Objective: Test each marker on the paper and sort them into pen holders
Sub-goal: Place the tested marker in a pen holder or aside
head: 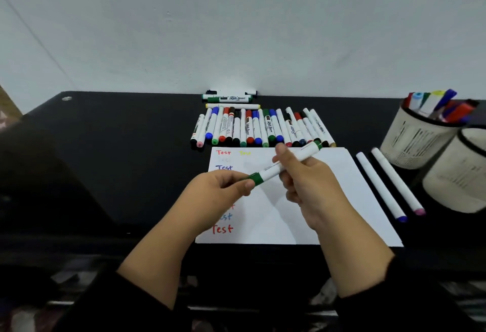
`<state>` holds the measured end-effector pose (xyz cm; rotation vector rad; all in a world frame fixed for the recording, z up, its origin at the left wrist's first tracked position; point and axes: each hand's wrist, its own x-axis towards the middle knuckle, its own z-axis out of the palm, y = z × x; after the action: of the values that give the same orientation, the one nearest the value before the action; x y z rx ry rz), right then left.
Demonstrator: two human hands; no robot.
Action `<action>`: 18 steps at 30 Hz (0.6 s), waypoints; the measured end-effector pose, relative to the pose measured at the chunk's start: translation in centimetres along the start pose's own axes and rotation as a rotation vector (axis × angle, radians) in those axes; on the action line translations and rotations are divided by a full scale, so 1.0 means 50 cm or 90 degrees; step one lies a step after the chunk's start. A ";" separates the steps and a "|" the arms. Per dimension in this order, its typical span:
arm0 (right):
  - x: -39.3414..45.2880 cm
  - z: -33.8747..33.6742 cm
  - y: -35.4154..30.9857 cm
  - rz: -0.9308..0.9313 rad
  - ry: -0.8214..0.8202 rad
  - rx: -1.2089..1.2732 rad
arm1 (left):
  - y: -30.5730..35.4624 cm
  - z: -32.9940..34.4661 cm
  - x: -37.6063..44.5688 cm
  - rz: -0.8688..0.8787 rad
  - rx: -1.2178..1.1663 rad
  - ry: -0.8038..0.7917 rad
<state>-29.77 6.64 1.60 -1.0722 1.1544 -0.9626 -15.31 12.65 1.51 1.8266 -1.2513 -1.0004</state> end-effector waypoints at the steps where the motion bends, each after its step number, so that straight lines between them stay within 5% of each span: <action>1: 0.002 0.003 0.003 0.002 -0.009 -0.024 | 0.003 0.004 0.003 -0.003 0.001 -0.006; 18: 0.059 0.022 0.025 -0.055 -0.115 -0.053 | 0.003 -0.003 0.037 -0.040 -0.004 -0.042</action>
<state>-28.15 4.23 -0.16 -1.2580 1.0137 -0.8719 -14.83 10.88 1.33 1.8513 -1.2357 -1.1053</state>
